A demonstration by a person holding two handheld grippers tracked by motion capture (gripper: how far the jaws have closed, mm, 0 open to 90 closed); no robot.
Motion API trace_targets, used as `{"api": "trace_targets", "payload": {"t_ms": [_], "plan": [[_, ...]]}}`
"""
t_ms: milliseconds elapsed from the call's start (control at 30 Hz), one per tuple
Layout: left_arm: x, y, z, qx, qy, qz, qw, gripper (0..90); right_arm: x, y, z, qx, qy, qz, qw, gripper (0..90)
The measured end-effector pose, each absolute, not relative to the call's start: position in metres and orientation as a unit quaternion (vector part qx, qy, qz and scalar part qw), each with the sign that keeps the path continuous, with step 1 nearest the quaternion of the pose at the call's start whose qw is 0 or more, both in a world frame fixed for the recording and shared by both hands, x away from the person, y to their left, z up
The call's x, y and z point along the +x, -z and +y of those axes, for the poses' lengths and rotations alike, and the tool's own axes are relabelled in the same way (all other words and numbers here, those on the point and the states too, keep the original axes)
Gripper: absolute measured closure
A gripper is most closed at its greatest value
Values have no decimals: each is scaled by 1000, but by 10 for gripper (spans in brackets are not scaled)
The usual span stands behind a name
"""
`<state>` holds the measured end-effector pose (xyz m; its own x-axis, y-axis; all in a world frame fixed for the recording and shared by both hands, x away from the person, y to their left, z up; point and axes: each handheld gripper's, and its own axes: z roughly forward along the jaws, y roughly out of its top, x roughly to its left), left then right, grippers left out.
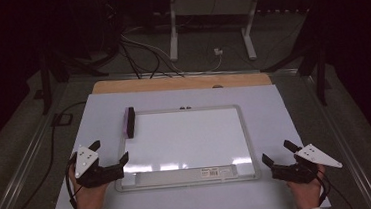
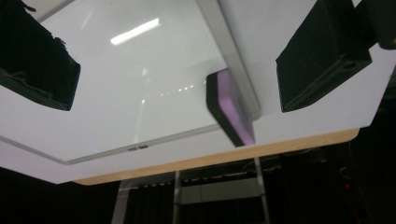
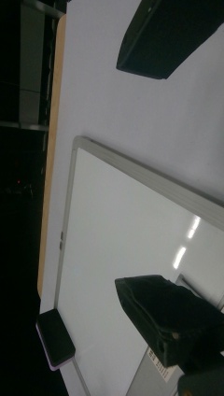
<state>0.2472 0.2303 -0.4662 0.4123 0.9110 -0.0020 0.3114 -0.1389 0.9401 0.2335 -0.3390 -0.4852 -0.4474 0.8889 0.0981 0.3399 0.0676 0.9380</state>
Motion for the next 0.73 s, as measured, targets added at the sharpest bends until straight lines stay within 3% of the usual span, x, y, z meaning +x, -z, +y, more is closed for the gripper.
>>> {"api": "trace_targets", "payload": {"t_ms": [733], "plan": [[238, 473, 255, 663, -320, 477, 480, 5, 228, 481, -338, 446, -515, 680, 271, 0]]}}
